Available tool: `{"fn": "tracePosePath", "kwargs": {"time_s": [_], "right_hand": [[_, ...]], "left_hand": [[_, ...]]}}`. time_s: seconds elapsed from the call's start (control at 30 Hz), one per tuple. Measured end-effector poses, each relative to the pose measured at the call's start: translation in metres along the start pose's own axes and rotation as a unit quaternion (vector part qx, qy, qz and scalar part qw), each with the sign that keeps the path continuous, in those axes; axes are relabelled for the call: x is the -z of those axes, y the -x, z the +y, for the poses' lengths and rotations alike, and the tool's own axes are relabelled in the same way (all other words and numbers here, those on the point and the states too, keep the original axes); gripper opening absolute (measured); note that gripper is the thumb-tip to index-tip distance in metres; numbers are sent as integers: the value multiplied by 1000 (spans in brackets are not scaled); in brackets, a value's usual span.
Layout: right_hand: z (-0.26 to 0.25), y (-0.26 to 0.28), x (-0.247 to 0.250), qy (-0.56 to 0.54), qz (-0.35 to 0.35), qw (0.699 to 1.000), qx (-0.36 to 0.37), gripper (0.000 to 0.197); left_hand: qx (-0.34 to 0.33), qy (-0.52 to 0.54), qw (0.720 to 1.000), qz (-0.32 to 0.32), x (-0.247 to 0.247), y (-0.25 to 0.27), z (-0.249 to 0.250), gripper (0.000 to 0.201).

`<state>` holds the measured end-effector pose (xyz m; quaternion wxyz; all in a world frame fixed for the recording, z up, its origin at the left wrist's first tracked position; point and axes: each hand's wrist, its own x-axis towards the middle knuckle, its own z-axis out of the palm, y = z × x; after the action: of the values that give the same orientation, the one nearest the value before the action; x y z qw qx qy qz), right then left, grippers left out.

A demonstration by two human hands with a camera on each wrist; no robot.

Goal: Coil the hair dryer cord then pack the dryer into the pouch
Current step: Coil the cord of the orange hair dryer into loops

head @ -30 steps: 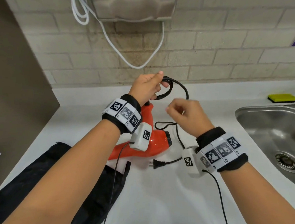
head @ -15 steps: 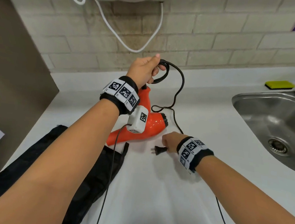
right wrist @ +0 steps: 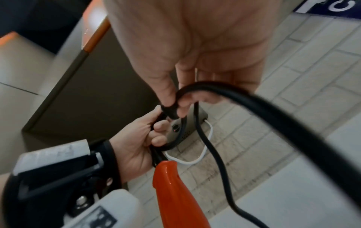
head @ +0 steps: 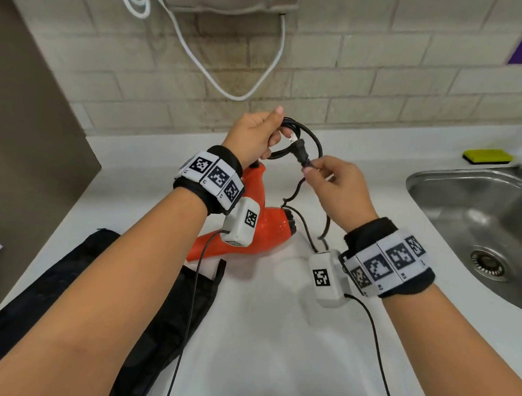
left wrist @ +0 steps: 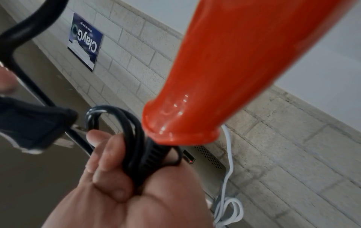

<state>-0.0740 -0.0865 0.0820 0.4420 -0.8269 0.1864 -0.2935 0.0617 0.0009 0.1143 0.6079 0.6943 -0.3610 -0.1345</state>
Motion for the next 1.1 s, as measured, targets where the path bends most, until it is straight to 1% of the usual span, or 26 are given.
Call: {"fn": "tracePosePath", "kwargs": {"time_s": [0.07,0.17,0.23,0.33,0.43,0.5,0.6,0.7,0.77,0.9,0.97,1.03,1.1], "right_hand": [[-6,-5,-3,17,20,1000,-4,10],[-12,-9,-7,40,-7,999,-4,20],[-14,-12,-9,47,-18,999,0,26],[-16,-17,-13,53,22,998,7,23],[-18,-21,-16,34,90,995,17,7],[-19,-23,-19,37,126,991,33,13],[-22,-29,-24,31,146,987,56,12],[-22,-30,-28,14,134,986,95,10],[-21,-29,-31,19,127,984,127,15],[-16,-34,-35,-4,160,980,115,17],[-15,-36,-37,16,134,982,135,17],[-15,-34,-41,72,92,981,158,13],[-14,-32,-44,101,81,978,163,12]], "left_hand": [[-6,-3,1000,-2,1,0,-1,40],[-5,-5,1000,3,3,-1,-1,39],[-10,-17,1000,-9,2,-2,0,39],[-23,-24,999,-26,2,-2,2,37],[-32,-39,999,-20,5,-4,1,35],[-44,-62,997,-17,5,-3,0,34],[-60,-80,995,-18,5,-5,-1,34],[-64,-60,996,-12,7,-9,-3,34],[-64,-45,997,-8,8,-11,-5,33],[-66,-37,997,-17,8,-13,-5,33],[-63,-30,998,-7,9,-15,-6,32],[-57,-17,998,2,11,-18,-8,32],[-57,-12,998,4,12,-20,-10,32]]}}
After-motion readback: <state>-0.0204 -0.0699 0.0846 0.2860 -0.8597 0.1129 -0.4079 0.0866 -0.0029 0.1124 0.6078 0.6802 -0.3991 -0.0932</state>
